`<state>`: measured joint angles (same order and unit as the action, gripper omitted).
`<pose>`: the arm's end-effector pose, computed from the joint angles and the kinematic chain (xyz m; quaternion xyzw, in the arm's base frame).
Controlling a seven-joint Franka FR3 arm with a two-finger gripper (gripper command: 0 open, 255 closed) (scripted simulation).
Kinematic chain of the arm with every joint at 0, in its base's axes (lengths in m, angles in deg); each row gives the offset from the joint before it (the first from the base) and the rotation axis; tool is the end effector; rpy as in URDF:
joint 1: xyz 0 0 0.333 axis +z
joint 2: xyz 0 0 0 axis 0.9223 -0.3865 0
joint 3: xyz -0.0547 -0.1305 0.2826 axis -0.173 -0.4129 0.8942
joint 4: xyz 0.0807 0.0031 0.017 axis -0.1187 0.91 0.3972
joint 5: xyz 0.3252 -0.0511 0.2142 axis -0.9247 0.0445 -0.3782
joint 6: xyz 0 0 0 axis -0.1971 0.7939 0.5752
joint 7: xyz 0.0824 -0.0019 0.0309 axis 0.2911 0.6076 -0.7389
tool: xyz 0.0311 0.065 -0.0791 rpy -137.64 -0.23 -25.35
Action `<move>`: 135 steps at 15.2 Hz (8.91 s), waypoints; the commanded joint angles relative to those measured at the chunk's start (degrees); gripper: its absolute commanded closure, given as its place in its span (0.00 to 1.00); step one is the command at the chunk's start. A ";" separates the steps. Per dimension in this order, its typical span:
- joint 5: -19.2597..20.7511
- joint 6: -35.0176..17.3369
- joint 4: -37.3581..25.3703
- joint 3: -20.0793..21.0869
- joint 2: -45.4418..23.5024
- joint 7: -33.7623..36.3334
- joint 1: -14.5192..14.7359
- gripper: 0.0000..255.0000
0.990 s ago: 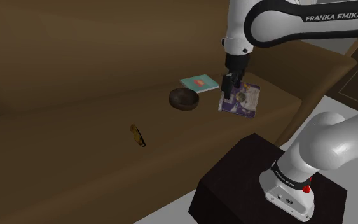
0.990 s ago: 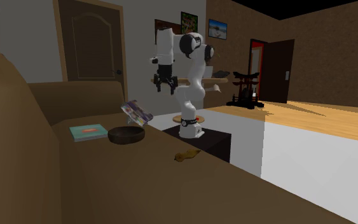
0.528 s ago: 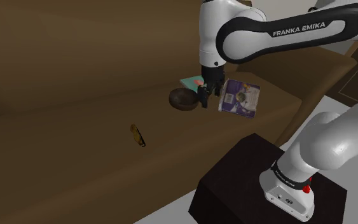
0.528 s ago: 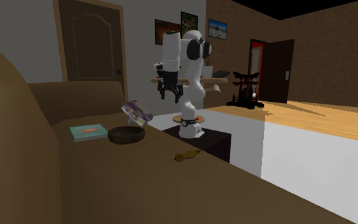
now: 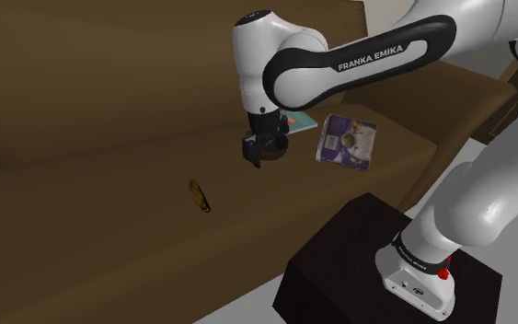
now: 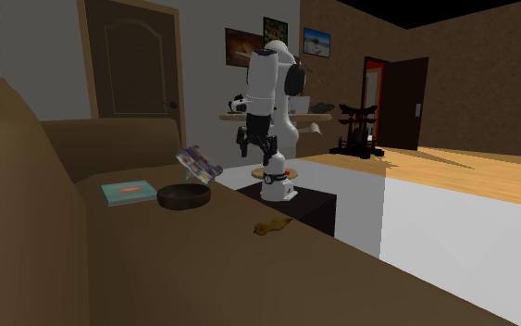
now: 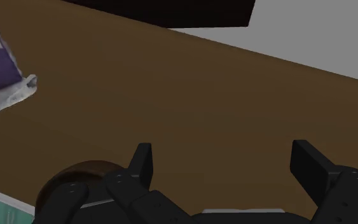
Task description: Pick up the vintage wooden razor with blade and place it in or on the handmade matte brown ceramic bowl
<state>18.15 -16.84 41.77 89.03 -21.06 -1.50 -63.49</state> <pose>0.4367 0.2508 0.4432 0.9934 0.0187 -0.0500 0.1019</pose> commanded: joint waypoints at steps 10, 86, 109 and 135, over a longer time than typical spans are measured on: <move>14.79 3.77 -25.89 2.03 -28.50 18.53 8.24 0.00; 18.01 14.34 -40.80 -2.84 -30.31 7.60 3.10 1.00; 18.02 0.89 -26.66 -7.81 -25.04 -4.89 -9.44 1.00; 17.91 3.69 -29.78 -7.32 -25.72 -4.29 -8.20 0.00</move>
<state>36.11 -13.51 12.28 81.70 -46.80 -5.70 -71.72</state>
